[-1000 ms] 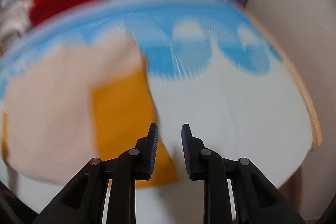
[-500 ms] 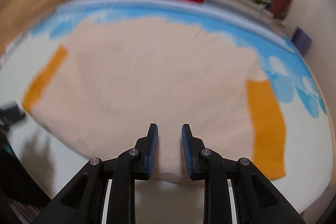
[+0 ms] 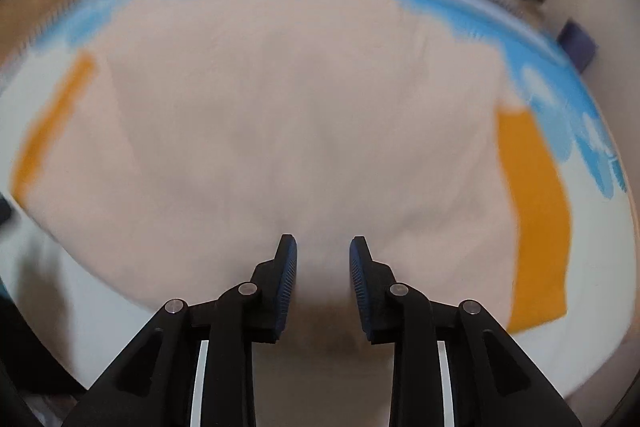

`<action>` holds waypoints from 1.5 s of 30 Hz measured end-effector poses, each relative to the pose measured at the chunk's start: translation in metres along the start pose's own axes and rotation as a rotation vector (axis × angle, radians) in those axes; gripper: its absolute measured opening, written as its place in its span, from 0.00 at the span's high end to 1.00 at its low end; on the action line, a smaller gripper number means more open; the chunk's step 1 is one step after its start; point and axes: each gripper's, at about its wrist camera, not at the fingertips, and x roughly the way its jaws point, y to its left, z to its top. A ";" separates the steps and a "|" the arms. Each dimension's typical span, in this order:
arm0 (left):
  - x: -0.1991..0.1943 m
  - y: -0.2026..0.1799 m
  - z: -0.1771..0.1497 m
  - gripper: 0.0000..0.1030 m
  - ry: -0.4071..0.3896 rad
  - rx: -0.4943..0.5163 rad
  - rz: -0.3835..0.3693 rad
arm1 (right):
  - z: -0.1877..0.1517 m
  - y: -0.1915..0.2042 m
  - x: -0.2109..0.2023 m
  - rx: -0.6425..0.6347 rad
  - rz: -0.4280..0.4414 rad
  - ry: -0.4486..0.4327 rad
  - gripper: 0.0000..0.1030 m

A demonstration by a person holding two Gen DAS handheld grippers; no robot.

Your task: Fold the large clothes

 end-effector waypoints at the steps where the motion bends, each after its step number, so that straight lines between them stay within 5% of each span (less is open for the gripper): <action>1: 0.001 0.005 0.001 0.72 0.009 -0.036 -0.030 | -0.001 0.000 0.001 0.007 -0.006 -0.001 0.71; 3: 0.003 0.021 0.002 0.71 0.037 -0.137 -0.115 | 0.000 -0.002 -0.005 0.040 -0.002 -0.015 0.71; 5: 0.012 0.043 0.002 0.58 0.086 -0.296 -0.238 | 0.001 -0.006 -0.009 0.049 0.016 -0.045 0.71; 9: 0.040 0.072 -0.006 0.52 0.204 -0.511 -0.359 | -0.007 -0.002 -0.003 0.034 0.013 -0.023 0.71; 13: 0.063 0.088 -0.012 0.52 0.266 -0.632 -0.404 | -0.008 -0.003 -0.006 0.040 0.034 -0.008 0.71; 22: 0.080 0.108 -0.009 0.50 0.163 -0.812 -0.449 | 0.001 -0.012 0.000 0.061 0.073 0.010 0.71; 31: 0.088 0.116 0.002 0.53 0.043 -0.920 -0.448 | 0.004 -0.022 0.004 0.075 0.094 0.015 0.71; 36: 0.097 0.110 0.008 0.79 0.027 -0.909 -0.490 | 0.001 -0.026 0.002 0.093 0.107 0.002 0.71; 41: 0.071 0.107 0.026 0.90 -0.023 -0.834 -0.510 | 0.000 -0.031 -0.011 0.139 0.099 -0.052 0.71; 45: 0.026 0.095 0.054 0.91 -0.046 -0.636 -0.456 | -0.002 -0.021 -0.043 0.159 0.076 -0.167 0.71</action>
